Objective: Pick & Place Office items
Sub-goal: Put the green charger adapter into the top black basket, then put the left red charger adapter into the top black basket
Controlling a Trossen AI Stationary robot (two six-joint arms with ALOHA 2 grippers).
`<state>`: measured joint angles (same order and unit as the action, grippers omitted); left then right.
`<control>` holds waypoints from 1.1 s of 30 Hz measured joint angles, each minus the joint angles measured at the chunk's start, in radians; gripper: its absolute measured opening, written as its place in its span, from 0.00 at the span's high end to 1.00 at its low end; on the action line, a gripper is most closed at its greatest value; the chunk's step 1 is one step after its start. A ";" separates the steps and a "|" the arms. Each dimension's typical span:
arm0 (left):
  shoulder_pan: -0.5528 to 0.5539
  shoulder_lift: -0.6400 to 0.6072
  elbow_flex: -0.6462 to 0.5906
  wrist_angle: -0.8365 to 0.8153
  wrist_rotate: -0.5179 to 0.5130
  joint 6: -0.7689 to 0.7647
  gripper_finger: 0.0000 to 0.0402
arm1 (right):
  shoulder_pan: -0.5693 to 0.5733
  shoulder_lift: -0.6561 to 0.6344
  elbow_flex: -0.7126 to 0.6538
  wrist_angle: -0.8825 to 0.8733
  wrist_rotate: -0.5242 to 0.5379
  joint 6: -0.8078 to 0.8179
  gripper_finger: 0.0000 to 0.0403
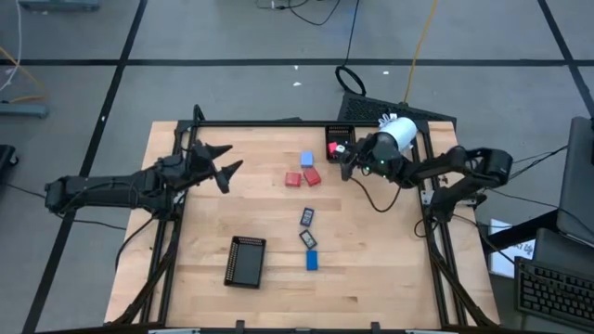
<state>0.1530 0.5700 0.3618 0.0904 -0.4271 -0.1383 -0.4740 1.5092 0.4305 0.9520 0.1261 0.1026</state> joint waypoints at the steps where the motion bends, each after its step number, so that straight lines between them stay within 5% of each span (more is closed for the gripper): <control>1: 0.000 0.002 0.000 -0.002 0.000 -0.003 0.23 | 0.000 0.011 0.000 0.005 0.015 -0.006 0.68; 28: 0.000 0.019 0.000 -0.004 0.010 -0.095 0.23 | -0.003 0.027 0.000 0.022 0.057 -0.040 0.55; 33: 0.000 0.019 0.000 -0.004 0.010 -0.136 0.23 | 0.012 -0.001 0.000 0.072 -0.017 -0.044 0.56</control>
<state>0.1528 0.5892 0.3614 0.0867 -0.4168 -0.2740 -0.4620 1.5077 0.4309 1.0242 0.1086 0.0586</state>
